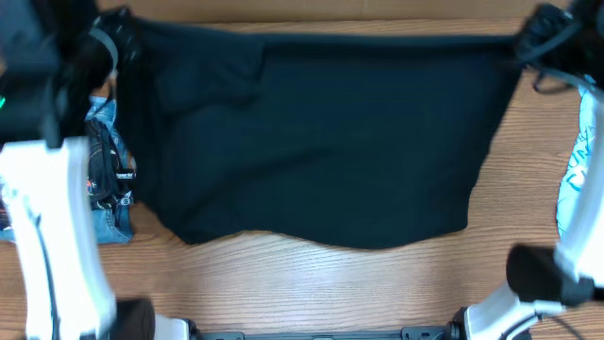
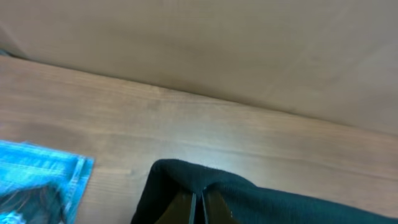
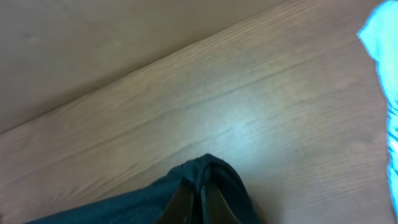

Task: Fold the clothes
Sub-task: 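Lift the T-shirt with both grippers and swing it away, flattening it, then lay the T-shirt flat on the table with both grippers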

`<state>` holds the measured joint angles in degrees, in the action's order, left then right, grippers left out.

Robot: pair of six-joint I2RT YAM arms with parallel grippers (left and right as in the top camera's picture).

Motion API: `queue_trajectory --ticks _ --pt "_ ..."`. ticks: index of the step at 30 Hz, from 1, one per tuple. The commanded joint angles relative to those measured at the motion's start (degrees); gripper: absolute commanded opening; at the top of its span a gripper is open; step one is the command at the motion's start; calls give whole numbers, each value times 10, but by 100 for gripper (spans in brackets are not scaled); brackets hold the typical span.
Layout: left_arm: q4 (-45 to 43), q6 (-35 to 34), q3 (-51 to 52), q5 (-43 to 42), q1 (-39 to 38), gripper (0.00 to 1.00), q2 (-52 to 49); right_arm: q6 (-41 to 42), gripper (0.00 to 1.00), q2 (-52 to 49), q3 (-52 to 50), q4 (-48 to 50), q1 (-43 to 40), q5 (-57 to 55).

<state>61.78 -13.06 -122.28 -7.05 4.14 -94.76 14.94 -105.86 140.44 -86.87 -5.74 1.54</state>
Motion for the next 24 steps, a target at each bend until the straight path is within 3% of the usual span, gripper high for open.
queue_trajectory --ticks 1,7,11,16,24 --pt "-57 14 -3 -5 4 4 -69 -13 4 -57 2 50 -1 -9" --pt "-179 -2 -31 -31 7 4 -98 9 4 -73 14 175 -1 12" --pt "-177 -2 -134 -37 19 4 -93 14 4 -59 66 185 -1 11" --pt "-66 5 -236 -46 22 4 -93 11 4 -58 100 107 -1 9" --pt "250 10 -190 -43 5 4 -116 9 4 -76 47 -78 -1 -64"
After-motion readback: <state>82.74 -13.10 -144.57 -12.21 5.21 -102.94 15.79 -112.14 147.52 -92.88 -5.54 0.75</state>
